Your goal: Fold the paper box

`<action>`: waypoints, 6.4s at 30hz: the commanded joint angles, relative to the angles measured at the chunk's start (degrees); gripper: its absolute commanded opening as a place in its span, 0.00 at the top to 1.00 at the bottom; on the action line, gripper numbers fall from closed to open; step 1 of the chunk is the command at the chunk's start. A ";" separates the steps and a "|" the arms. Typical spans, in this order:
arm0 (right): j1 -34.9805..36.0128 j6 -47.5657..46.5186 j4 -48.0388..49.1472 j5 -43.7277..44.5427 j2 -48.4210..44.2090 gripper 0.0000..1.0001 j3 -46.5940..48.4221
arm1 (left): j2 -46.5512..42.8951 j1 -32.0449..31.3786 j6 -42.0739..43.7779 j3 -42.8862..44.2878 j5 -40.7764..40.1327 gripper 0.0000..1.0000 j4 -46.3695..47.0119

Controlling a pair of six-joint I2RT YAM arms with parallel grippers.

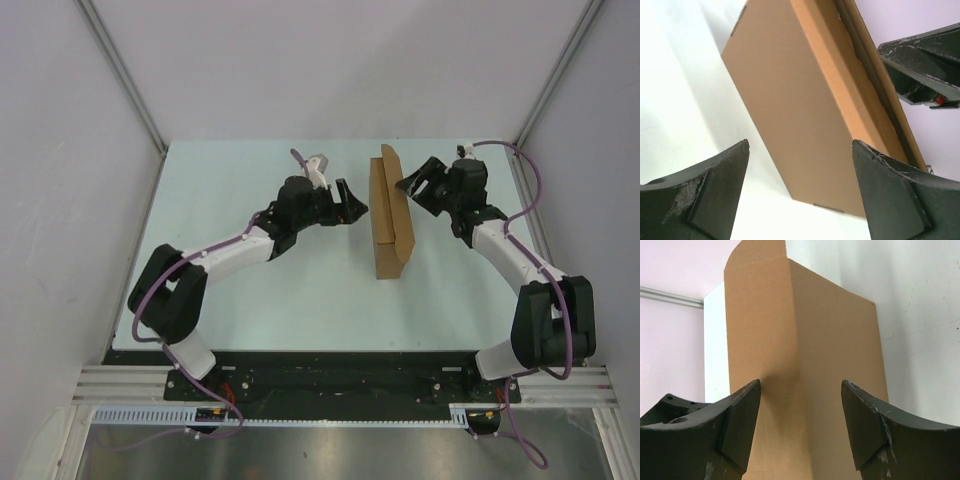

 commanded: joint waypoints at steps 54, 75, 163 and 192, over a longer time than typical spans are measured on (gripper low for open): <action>4.38 -5.83 -13.99 14.45 -1.28 0.55 3.84 | 11.12 -7.88 -2.75 21.09 -17.26 0.15 -24.08; -0.81 -8.12 -22.06 19.89 -14.37 0.46 3.75 | 9.62 0.47 -2.14 19.42 -15.68 0.14 -23.11; 4.89 7.53 24.43 -41.98 52.25 0.59 19.57 | -0.39 22.01 -9.08 -4.39 -9.52 0.15 -17.40; -3.63 -1.35 -9.14 7.31 15.88 0.30 20.88 | -13.75 28.34 -6.53 -6.42 -14.35 0.13 -19.59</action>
